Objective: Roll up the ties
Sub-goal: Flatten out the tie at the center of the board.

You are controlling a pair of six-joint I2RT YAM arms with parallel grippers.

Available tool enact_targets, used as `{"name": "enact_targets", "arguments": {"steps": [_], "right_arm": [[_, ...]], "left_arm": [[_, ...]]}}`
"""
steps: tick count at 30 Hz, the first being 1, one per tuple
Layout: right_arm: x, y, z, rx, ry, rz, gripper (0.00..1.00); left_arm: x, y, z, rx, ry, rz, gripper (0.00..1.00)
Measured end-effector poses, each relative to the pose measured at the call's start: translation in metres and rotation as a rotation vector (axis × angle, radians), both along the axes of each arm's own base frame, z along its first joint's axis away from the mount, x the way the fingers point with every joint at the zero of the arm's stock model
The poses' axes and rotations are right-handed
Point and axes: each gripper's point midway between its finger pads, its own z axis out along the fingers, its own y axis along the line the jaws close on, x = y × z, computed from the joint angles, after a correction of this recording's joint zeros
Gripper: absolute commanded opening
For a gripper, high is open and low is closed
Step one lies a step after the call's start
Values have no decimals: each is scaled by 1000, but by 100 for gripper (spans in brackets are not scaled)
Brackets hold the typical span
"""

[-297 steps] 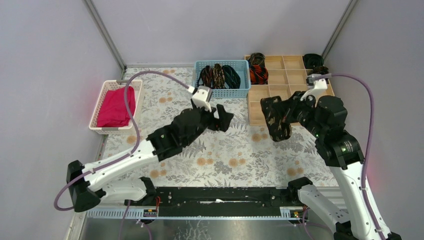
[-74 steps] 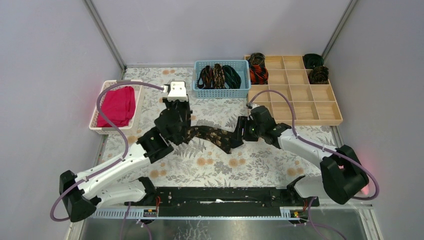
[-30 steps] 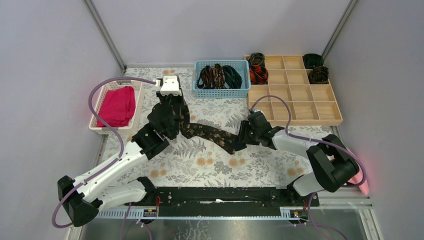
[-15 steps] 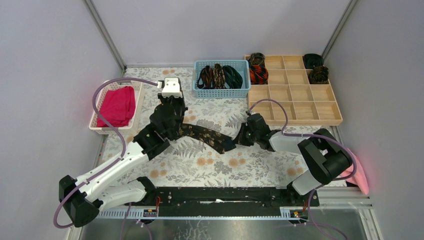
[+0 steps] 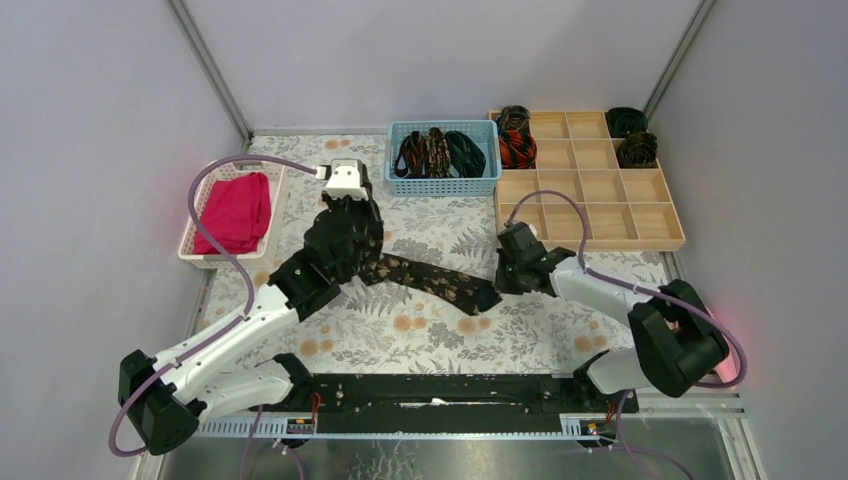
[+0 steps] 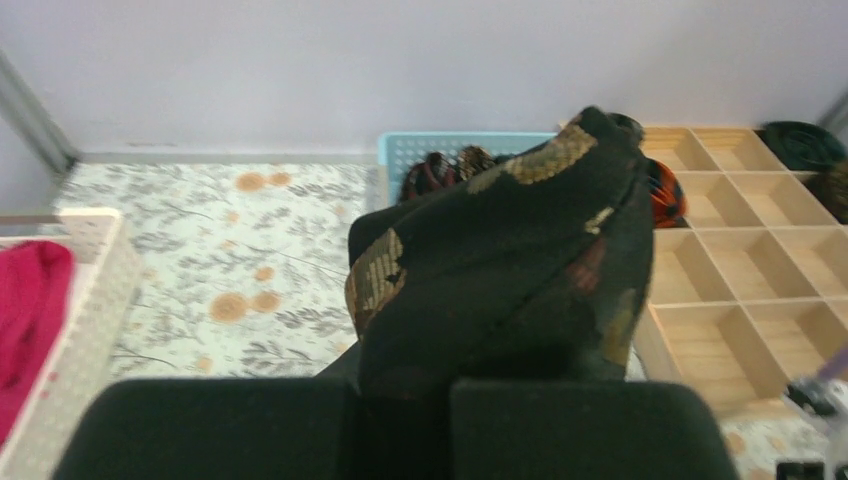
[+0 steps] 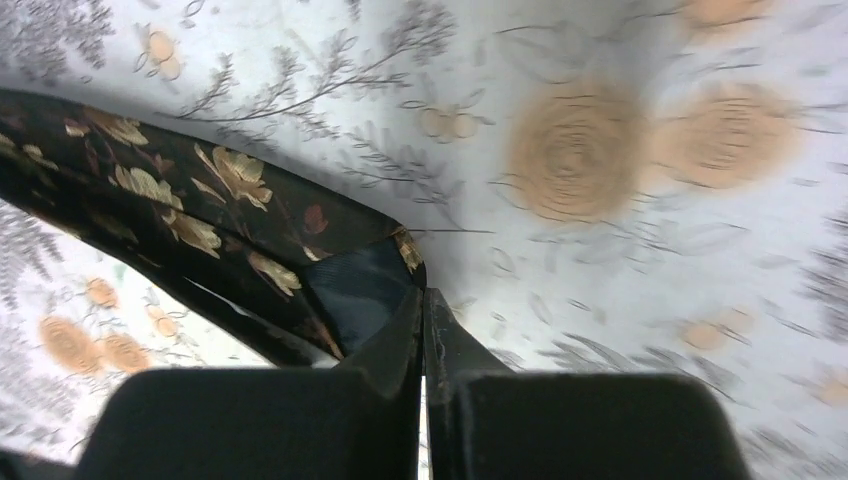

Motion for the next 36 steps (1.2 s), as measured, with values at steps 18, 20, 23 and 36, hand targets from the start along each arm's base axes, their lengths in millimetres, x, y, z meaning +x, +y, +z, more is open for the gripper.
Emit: {"name": "enact_targets", "arguments": {"steps": [18, 20, 23, 36], "right_arm": [[20, -137, 76, -619, 78, -185, 0], [19, -149, 72, -663, 116, -197, 0], [12, -169, 65, -727, 192, -213, 0], [4, -236, 42, -816, 390, -335, 0]], "left_arm": [[-36, -63, -127, -200, 300, -201, 0], [-41, -61, -134, -216, 311, -191, 0], [-47, -55, -145, -237, 324, -166, 0], [-61, -8, -179, -317, 363, 74, 0]]}}
